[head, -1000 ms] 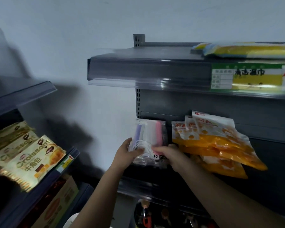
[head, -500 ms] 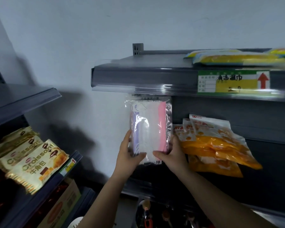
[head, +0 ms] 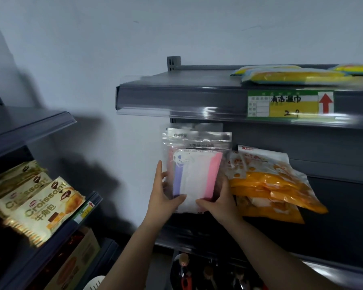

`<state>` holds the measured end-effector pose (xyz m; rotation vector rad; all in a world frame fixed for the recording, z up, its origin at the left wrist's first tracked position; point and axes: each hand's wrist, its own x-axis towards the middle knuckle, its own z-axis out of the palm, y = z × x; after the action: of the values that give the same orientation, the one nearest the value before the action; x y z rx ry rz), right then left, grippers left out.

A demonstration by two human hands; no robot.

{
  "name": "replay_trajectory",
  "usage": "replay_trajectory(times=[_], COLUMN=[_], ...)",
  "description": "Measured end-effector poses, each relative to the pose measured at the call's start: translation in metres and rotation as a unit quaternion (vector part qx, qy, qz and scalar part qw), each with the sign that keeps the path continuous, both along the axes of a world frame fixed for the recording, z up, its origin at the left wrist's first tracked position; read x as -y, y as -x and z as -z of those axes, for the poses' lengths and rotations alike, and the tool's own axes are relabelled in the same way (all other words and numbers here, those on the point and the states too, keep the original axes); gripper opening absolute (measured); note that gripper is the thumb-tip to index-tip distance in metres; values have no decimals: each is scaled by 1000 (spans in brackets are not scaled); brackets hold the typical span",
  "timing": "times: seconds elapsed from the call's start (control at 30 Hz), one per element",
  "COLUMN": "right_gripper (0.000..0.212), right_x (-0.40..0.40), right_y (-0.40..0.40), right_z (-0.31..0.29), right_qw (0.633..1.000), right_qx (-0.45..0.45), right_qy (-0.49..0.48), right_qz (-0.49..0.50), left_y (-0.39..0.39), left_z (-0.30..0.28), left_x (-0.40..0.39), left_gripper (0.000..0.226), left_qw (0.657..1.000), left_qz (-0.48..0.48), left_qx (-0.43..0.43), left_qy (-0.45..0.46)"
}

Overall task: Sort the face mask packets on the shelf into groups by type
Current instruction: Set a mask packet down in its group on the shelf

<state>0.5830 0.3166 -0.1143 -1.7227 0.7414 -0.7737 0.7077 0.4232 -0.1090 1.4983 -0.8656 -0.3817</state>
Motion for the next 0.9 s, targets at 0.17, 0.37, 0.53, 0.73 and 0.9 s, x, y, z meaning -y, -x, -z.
replay_trajectory(times=[0.17, 0.37, 0.53, 0.73, 0.9], right_gripper=[107, 115, 103, 121, 125], right_x=[-3, 4, 7, 2, -7], right_y=[1, -6, -12, -5, 5], right_z=[-20, -48, -64, -65, -35], right_qw=[996, 985, 974, 982, 998], right_qx=[83, 150, 168, 155, 38], right_qy=[23, 84, 150, 108, 42], right_qz=[14, 12, 15, -3, -21], left_y=[7, 8, 8, 6, 9], left_z=[-16, -52, -67, -55, -18], left_x=[6, 12, 17, 13, 3], left_gripper=[93, 92, 89, 94, 95], left_qw=[997, 988, 988, 991, 996], left_qz=[-23, -38, -18, 6, 19], left_qx=[-21, -31, 3, -5, -36], left_qy=[67, 149, 150, 133, 74])
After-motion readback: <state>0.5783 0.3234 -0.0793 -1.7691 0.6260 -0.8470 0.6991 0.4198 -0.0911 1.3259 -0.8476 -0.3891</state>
